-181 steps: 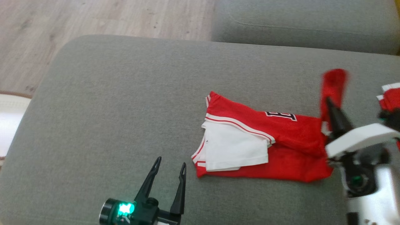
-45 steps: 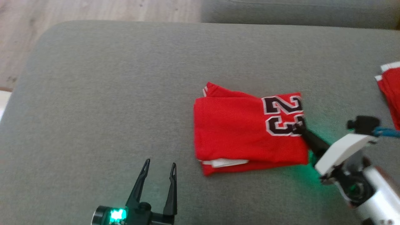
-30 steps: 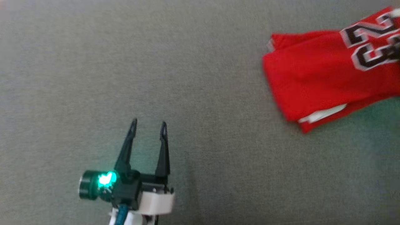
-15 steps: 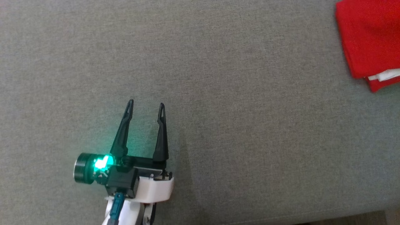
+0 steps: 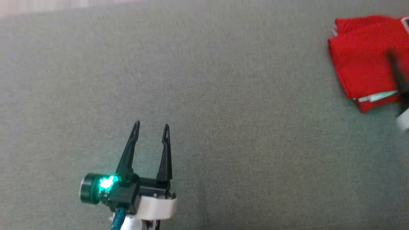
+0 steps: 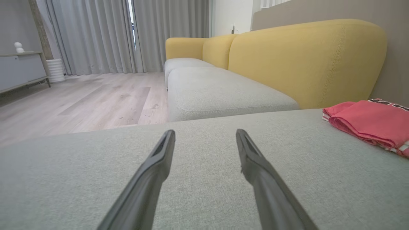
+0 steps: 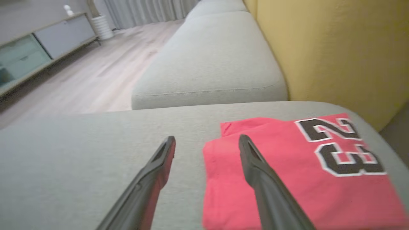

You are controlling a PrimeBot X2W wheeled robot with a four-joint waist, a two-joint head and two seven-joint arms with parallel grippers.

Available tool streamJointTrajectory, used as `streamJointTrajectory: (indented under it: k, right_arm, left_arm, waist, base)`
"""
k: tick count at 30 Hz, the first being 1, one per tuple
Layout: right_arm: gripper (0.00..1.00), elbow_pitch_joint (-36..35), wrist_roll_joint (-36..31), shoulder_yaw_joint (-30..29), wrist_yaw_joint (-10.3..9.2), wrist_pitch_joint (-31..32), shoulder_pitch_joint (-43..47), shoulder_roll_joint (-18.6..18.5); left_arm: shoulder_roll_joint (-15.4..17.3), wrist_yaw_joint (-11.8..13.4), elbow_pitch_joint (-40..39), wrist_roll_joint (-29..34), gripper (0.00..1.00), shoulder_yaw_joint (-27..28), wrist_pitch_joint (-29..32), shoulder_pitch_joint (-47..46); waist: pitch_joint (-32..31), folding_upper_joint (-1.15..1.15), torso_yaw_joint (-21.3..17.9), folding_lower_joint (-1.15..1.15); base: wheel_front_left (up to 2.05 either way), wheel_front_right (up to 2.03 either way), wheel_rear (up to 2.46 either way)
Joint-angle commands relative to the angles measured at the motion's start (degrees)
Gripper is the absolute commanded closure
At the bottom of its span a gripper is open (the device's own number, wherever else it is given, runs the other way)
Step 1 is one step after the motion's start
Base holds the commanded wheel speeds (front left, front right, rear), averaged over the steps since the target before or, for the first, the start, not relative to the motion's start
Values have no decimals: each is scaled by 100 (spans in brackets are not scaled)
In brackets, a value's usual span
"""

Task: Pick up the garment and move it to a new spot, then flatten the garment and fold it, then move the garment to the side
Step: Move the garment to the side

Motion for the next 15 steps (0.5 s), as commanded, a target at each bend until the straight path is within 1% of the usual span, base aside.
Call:
streamJointTrajectory:
  k: [1,6,10,11,15]
  right_arm:
    - [0,-208,-59,95,-4,-146,141,-67]
    - [0,-199,-256,640,-4,-804,815,664]
    - [0,-137,-708,953,-4,-1458,1383,1117]
    - [0,-104,-953,1035,-4,-1840,1661,1358]
    - [0,10,-1451,1037,-4,-2706,2149,1833]
  left_arm:
    - [-24,-7,-151,-21,0,165,-29,-7]
    - [-25,-110,-80,-115,0,136,-29,289]
    - [-24,-141,-84,-144,0,170,-29,606]
    - [-24,-131,-132,-132,0,201,-29,740]
    - [1,-91,-243,-75,0,285,-29,1021]
  waist:
    - [-487,0,104,1]
    - [-1192,0,254,1]
    - [-1637,0,364,1]
    - [-1769,0,421,1]
    - [-1983,0,486,1]
  base:
    - [0,0,0]
    - [0,0,0]
    - [0,0,0]
    - [0,0,0]
    - [0,0,0]
